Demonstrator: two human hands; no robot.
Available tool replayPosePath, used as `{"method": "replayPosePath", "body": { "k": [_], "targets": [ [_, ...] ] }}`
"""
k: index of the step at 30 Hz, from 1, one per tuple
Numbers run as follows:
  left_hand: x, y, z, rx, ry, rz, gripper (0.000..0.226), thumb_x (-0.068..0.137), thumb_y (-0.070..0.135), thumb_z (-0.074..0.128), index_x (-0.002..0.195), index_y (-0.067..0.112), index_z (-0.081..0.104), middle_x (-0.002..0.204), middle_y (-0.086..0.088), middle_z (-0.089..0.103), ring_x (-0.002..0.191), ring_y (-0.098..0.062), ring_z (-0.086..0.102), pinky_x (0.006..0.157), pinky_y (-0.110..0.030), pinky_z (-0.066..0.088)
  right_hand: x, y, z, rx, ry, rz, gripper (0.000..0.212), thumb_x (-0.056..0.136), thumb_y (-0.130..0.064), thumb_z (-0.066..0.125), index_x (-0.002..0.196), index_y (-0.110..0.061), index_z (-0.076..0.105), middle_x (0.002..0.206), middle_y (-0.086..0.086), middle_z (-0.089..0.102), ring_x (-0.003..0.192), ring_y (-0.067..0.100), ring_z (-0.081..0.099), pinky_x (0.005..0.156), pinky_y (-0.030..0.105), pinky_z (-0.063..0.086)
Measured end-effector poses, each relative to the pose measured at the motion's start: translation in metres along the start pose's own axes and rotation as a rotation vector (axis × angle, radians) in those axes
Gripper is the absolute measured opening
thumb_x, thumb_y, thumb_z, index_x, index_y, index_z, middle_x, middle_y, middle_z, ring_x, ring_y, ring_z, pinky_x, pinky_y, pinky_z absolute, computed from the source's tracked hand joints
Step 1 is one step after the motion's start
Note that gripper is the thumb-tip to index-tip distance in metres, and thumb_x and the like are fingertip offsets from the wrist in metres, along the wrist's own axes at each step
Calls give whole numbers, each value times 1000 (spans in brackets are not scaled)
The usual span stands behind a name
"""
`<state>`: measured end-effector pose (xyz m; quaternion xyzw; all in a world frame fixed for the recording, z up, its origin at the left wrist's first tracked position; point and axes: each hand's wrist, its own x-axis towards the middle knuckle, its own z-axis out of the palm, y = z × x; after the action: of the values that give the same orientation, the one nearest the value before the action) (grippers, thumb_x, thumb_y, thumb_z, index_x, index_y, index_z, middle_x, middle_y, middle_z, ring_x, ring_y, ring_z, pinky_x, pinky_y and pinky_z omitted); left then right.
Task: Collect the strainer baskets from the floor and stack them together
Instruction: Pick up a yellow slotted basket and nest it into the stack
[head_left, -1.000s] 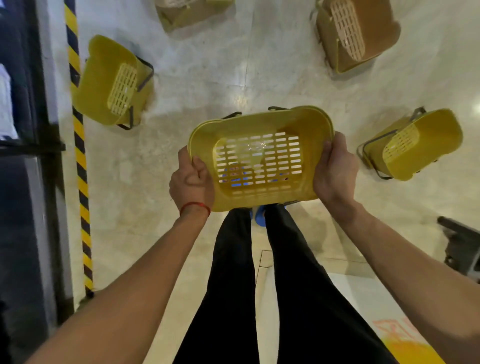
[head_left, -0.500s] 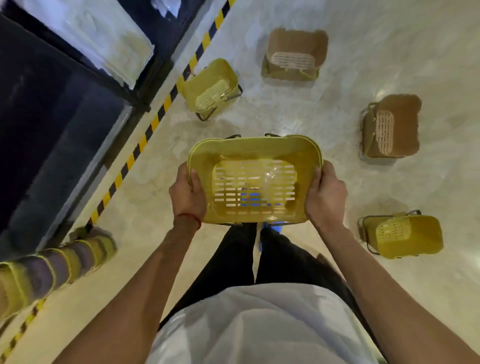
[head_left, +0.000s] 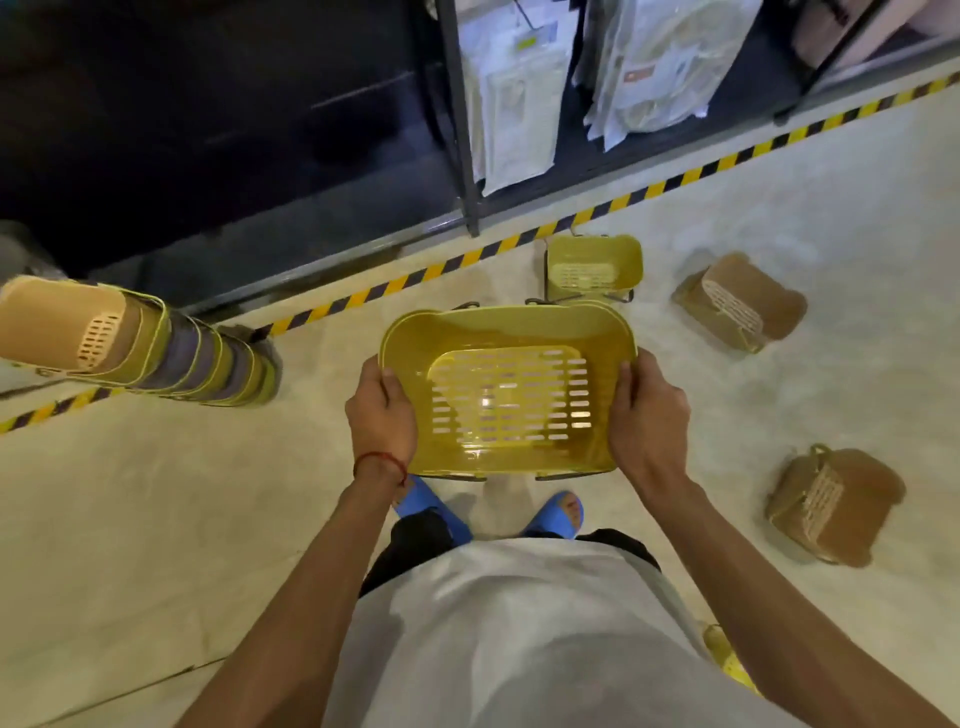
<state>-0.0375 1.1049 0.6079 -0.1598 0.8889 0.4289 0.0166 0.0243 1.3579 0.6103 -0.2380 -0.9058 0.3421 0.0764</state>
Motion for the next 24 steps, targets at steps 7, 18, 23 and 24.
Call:
{"method": "replayPosePath", "body": {
  "k": [7,18,23,24],
  "targets": [
    [71,-57,-110,-59,123,-97,19,103,22,35,96,22,53,85,2,54,88,-26,52,75,-33,39,-12,-121,79,-10,-117,-48,26,108,-23,38,116,-10,57,74,-3,56,61,21,52,59,31,30],
    [157,-144,-266,-73,339,-224,25,103,24,37,101,12,58,93,-4,62,83,-24,53,75,-29,36,-28,-291,209,-19,-234,-192,29,107,-19,37,123,-5,57,74,-3,54,60,10,46,57,25,30],
    [196,-176,-309,-92,409,-282,28,103,26,37,106,10,60,101,-12,67,89,-29,58,75,-33,42,-14,-351,263,5,-277,-232,32,109,-25,33,119,-6,58,81,1,57,74,23,54,76,38,45],
    [206,-181,-317,-97,414,-291,29,103,27,36,109,11,60,103,-13,67,91,-30,59,77,-33,43,-9,-363,275,15,-284,-239,34,109,-27,33,118,-7,58,82,0,57,74,22,54,79,40,48]
  ]
}}
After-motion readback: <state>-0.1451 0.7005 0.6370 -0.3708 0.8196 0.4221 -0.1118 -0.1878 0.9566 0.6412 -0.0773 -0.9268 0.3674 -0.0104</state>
